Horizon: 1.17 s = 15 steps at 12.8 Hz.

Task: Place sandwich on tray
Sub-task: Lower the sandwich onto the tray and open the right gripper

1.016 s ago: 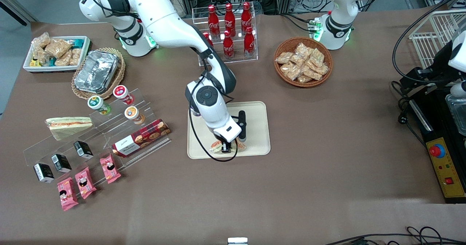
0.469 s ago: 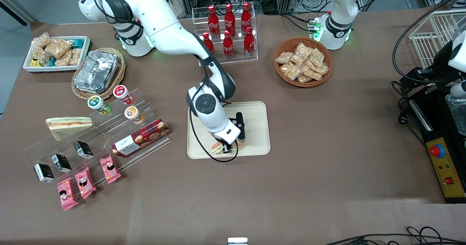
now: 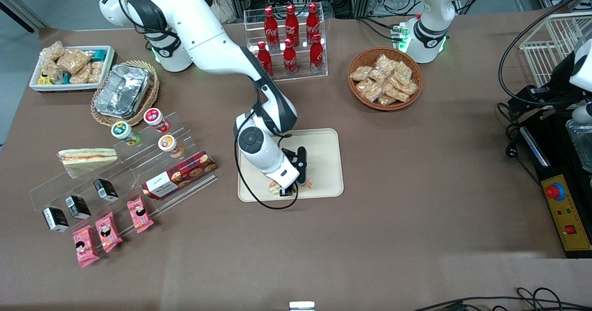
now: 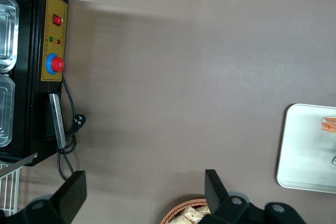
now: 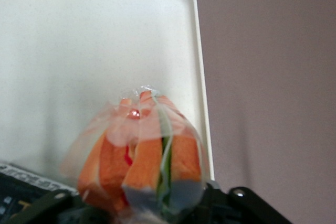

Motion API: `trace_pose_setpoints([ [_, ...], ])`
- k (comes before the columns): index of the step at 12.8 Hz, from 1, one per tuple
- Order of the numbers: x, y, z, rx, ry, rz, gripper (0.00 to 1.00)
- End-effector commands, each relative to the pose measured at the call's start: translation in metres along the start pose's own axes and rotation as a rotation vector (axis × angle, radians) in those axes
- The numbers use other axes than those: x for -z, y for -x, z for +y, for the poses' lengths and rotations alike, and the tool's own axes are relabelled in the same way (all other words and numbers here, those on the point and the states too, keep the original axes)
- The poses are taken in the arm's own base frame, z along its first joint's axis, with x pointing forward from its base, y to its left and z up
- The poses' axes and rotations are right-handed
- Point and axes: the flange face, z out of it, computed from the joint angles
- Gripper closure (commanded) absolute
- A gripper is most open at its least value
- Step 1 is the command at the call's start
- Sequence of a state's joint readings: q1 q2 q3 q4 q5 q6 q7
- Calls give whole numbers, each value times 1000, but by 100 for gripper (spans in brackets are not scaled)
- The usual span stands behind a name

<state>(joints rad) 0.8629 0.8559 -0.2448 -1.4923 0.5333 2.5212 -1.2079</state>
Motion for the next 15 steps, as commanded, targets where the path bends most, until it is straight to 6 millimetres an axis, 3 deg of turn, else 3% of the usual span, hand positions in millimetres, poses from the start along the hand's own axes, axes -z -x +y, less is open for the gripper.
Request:
trace_pose_setpoints([
  [1, 0, -1, 3, -32, -1, 37, 0],
  [5, 40, -5, 14, -96, -25, 59, 0],
  [11, 119, -12, 32, -225, -39, 105, 0],
  [13, 154, -3, 40, -266, -70, 108, 0],
  [15, 195, 21, 56, -287, -96, 97, 0],
])
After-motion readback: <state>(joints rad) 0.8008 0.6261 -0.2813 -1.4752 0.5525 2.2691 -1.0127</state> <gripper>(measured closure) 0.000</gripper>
